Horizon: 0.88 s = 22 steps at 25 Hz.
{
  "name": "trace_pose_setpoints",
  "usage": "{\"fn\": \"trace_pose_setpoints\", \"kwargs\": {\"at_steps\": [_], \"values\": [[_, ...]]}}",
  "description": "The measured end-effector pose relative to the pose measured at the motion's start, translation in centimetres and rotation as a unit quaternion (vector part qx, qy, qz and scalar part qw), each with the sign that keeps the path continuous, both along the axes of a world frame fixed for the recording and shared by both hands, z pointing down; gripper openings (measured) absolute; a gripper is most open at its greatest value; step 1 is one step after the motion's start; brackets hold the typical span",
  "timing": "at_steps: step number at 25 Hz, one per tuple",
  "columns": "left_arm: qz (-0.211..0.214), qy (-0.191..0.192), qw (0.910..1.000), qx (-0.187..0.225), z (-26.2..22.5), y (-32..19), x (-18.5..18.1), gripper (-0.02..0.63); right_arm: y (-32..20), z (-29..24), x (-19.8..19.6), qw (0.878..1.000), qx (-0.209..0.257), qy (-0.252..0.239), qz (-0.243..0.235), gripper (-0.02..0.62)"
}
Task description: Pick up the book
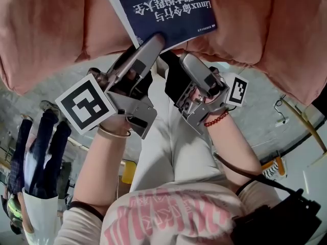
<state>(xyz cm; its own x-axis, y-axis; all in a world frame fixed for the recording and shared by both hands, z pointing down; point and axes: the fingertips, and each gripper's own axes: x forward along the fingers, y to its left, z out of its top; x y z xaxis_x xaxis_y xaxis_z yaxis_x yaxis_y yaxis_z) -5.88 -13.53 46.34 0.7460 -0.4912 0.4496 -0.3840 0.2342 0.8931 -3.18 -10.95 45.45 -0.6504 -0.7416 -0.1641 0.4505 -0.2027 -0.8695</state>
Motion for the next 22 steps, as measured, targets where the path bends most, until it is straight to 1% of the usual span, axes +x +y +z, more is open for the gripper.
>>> {"fn": "trace_pose_setpoints", "kwargs": {"at_steps": [3,7,9,11,15,19,20,22], "values": [[-0.003,0.010,0.9999,-0.009,-0.2,0.0,0.1,0.192,-0.3,0.2,-0.1,1.000,-0.007,-0.014,0.013,0.407],[-0.010,0.032,0.9991,-0.026,-0.1,0.0,0.1,0.192,-1.4,0.8,0.8,0.999,-0.010,-0.009,0.031,0.407],[-0.010,0.044,0.9985,-0.030,-0.2,-0.2,0.2,0.192,-2.1,1.2,1.7,0.999,-0.011,-0.006,0.048,0.407],[-0.011,0.058,0.9977,-0.032,-0.3,-0.2,0.3,0.192,-2.7,2.0,2.8,0.998,-0.014,0.008,0.066,0.407],[-0.014,0.082,0.9959,-0.036,-0.5,-0.3,0.4,0.192,-4.4,3.7,4.5,0.994,-0.020,0.054,0.090,0.406],[-0.013,0.087,0.9954,-0.038,-0.3,-0.3,0.3,0.192,-6.1,3.7,4.9,0.993,-0.015,0.065,0.100,0.403],[-0.015,0.090,0.9951,-0.038,-0.3,-0.3,0.3,0.192,-6.2,3.8,4.9,0.993,-0.017,0.066,0.099,0.396],[-0.017,0.097,0.9944,-0.038,-0.2,-0.2,0.3,0.192,-6.2,4.2,4.9,0.992,-0.023,0.072,0.098,0.331]]}}
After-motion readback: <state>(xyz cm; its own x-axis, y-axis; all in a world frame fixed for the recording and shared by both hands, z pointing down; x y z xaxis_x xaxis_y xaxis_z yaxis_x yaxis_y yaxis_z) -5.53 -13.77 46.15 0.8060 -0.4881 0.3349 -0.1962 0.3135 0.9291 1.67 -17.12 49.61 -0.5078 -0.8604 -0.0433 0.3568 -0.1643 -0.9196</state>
